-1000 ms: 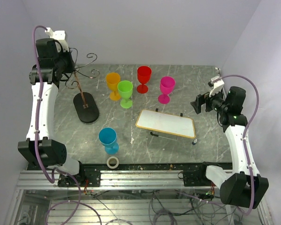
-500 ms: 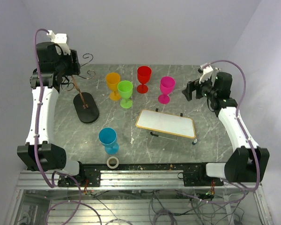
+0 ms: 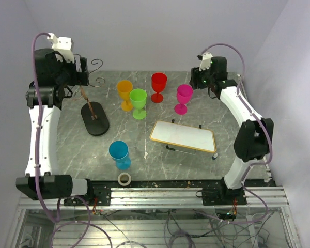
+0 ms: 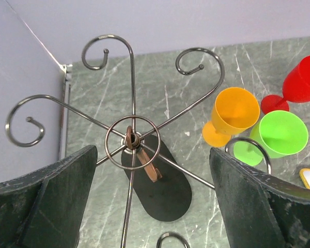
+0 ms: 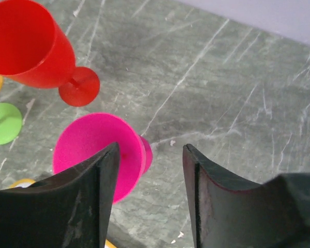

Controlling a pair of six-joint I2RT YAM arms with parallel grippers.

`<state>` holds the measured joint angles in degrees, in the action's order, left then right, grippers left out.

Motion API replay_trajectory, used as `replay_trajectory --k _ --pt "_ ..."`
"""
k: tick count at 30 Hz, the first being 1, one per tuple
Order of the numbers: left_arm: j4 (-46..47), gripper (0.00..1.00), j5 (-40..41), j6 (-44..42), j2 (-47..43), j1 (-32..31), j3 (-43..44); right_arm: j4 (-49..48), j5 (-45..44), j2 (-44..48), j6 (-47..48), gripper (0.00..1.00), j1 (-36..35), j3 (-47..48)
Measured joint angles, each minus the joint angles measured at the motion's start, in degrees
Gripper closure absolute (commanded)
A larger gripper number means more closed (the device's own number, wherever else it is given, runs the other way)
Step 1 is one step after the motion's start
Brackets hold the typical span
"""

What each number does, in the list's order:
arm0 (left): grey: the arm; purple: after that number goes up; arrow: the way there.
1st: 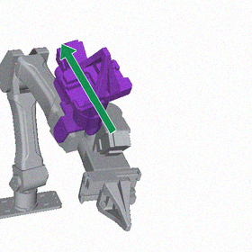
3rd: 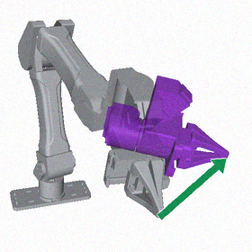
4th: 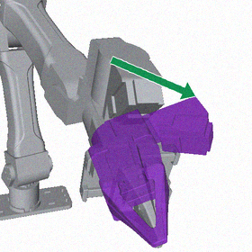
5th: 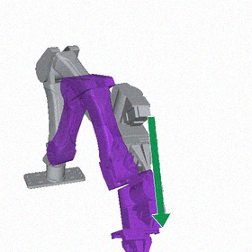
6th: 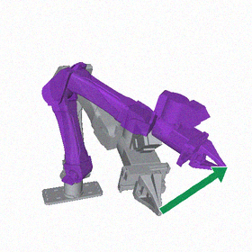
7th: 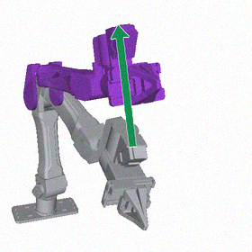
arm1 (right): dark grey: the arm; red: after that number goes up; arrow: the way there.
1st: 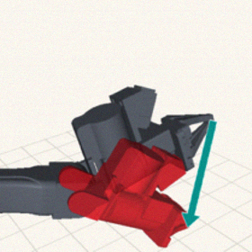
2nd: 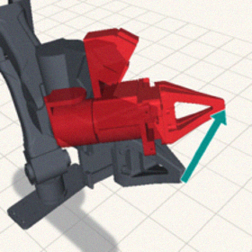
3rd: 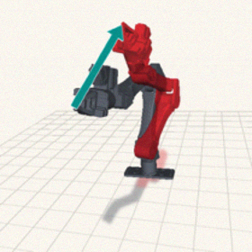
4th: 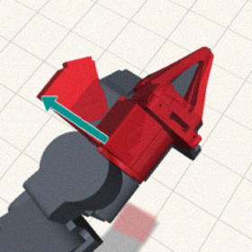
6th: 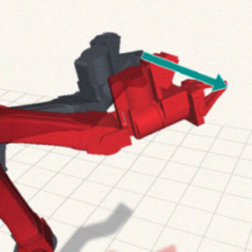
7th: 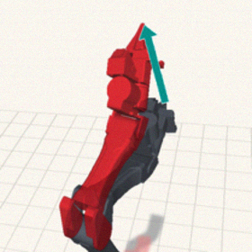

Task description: Place the wine glass upside down on the wine glass rack

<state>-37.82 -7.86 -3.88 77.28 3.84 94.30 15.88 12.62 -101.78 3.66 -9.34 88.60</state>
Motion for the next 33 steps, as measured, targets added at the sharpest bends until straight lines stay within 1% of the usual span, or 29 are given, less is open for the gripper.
replay_trajectory --k 5,10,14,18,19,26,29,33 --pt "0.74 0.00 0.72 -1.16 -4.26 0.00 0.00 5.22 -4.17 -6.34 -0.24 0.59 -1.95 5.09" --pt "1.09 0.00 1.25 -1.95 -5.18 0.00 0.00 9.40 -6.01 -9.92 -0.24 0.69 -3.02 8.00" --pt "1.14 0.00 1.25 -2.34 -5.22 0.00 -0.39 11.39 -6.27 -10.36 -0.11 0.85 -3.45 8.20" --pt "1.14 0.00 1.25 -2.97 -5.27 0.00 -0.44 12.44 -6.62 -10.36 0.13 0.98 -3.50 8.46" --pt "1.11 0.00 1.25 -3.19 -5.31 0.00 -0.42 12.63 -6.73 -10.34 0.20 1.00 -3.50 8.57" --pt "-0.42 0.05 0.07 -3.39 -5.29 0.00 1.51 14.88 -7.80 -9.14 1.97 1.00 -3.48 11.47" --pt "-0.79 0.06 -3.06 -2.93 -5.33 -0.04 2.62 15.85 -8.41 -6.38 2.82 1.00 -3.28 13.16" --pt "-1.09 0.06 -6.64 -1.64 -5.40 -2.14 3.63 16.63 -8.63 -1.09 3.45 1.00 -2.64 17.16"
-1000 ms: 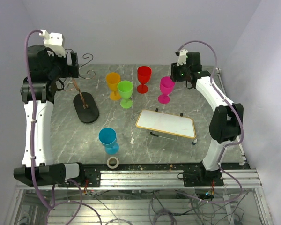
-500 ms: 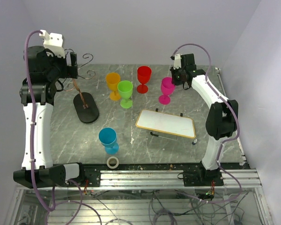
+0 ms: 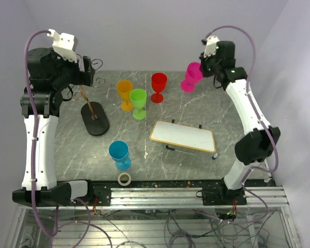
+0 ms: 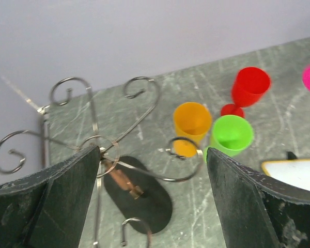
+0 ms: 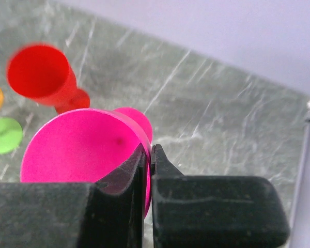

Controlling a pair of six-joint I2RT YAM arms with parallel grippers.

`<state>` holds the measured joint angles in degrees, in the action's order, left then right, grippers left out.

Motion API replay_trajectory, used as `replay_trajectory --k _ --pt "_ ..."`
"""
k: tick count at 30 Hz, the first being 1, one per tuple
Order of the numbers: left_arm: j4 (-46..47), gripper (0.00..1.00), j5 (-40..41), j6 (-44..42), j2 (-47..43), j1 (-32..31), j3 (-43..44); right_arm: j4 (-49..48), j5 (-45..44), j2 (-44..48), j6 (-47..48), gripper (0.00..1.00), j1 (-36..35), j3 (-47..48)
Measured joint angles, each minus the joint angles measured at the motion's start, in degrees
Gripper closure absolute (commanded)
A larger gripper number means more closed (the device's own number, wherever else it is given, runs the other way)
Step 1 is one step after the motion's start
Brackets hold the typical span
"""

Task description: Place the wine glass upside down on the wine glass rack

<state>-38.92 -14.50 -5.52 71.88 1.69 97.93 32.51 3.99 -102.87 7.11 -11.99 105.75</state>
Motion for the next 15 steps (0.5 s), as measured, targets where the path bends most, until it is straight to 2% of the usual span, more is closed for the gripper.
replay_trajectory --k 8,15 --pt "0.09 0.08 -6.29 3.61 1.84 -7.54 3.28 -0.22 4.28 11.17 0.13 1.00 0.63 7.04" --pt "4.50 0.10 -13.79 11.58 5.20 -10.12 4.04 -5.25 13.90 16.90 -3.54 1.00 0.63 5.99"
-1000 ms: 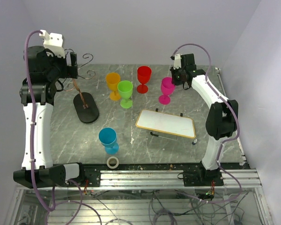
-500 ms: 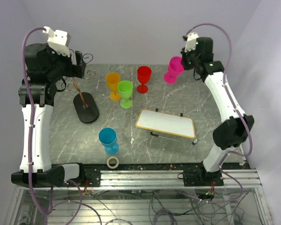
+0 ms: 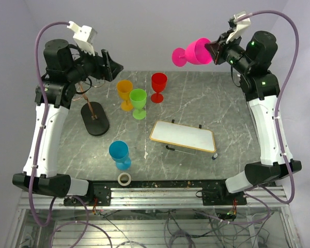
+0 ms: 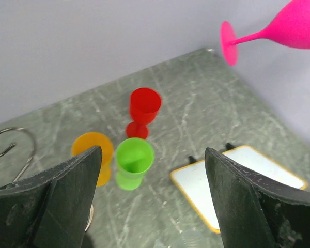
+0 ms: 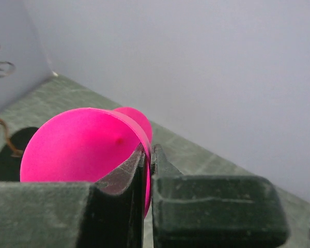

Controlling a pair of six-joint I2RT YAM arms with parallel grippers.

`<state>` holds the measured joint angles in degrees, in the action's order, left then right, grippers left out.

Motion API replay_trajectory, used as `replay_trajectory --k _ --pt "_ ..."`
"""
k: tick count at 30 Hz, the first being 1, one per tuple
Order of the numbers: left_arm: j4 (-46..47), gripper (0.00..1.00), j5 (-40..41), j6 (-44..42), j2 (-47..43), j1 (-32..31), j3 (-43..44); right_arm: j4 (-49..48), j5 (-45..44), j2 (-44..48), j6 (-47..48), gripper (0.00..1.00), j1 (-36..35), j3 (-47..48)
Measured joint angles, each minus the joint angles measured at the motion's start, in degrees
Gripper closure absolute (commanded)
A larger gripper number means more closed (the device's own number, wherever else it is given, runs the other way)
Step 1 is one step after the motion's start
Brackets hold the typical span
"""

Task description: Place the wine glass upside down on the wine glass rack

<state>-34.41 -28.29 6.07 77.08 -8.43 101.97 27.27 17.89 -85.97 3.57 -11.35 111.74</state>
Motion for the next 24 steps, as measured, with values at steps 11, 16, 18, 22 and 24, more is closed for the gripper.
replay_trajectory --k 11,16,18,22,24 --pt "6.38 0.15 -3.02 8.81 8.09 -9.46 3.17 -7.23 15.30 -0.83 -11.43 1.00 -0.02 0.44" --pt "7.45 0.24 -3.02 9.62 11.54 -13.14 4.72 -8.46 18.64 -1.40 -14.12 1.00 -0.02 0.26" --pt "7.96 0.29 -3.06 10.23 12.74 -14.21 5.05 -9.29 19.65 -1.40 -14.69 1.00 -0.02 0.11" --pt "9.18 0.40 -3.37 11.85 14.88 -15.26 5.22 -10.32 20.59 -1.36 -15.21 1.00 -0.02 -0.76" --pt "9.73 0.47 -3.72 12.74 15.82 -15.41 5.25 -10.38 20.87 -1.36 -15.19 1.00 -0.02 -1.40"
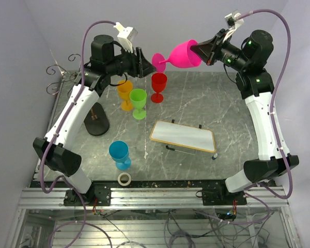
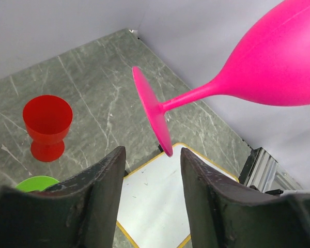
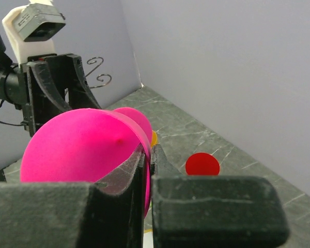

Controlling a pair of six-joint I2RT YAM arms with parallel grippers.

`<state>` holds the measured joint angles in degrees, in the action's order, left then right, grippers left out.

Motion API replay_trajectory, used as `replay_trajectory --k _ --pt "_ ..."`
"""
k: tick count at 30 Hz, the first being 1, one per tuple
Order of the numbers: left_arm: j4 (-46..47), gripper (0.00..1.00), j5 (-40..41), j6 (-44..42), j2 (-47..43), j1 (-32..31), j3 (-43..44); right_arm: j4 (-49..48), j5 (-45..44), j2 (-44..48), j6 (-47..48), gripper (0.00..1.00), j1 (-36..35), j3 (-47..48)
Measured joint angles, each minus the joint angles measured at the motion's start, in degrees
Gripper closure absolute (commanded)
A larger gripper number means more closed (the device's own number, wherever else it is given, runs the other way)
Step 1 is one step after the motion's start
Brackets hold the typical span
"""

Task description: Place the wine glass upside down on the wine glass rack

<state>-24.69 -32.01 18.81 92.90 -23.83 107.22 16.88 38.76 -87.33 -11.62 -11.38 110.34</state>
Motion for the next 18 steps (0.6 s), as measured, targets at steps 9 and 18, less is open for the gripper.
replay_trajectory --k 9,18 --pt "1.60 0.65 -1.92 2.97 2.05 -0.15 0.00 0.04 0.52 0.59 0.02 1.00 0.00 -2.80" --pt "3.43 0.82 -2.99 5.03 2.56 -0.33 0.00 -0.72 0.87 1.11 0.00 1.00 0.02 -3.30"
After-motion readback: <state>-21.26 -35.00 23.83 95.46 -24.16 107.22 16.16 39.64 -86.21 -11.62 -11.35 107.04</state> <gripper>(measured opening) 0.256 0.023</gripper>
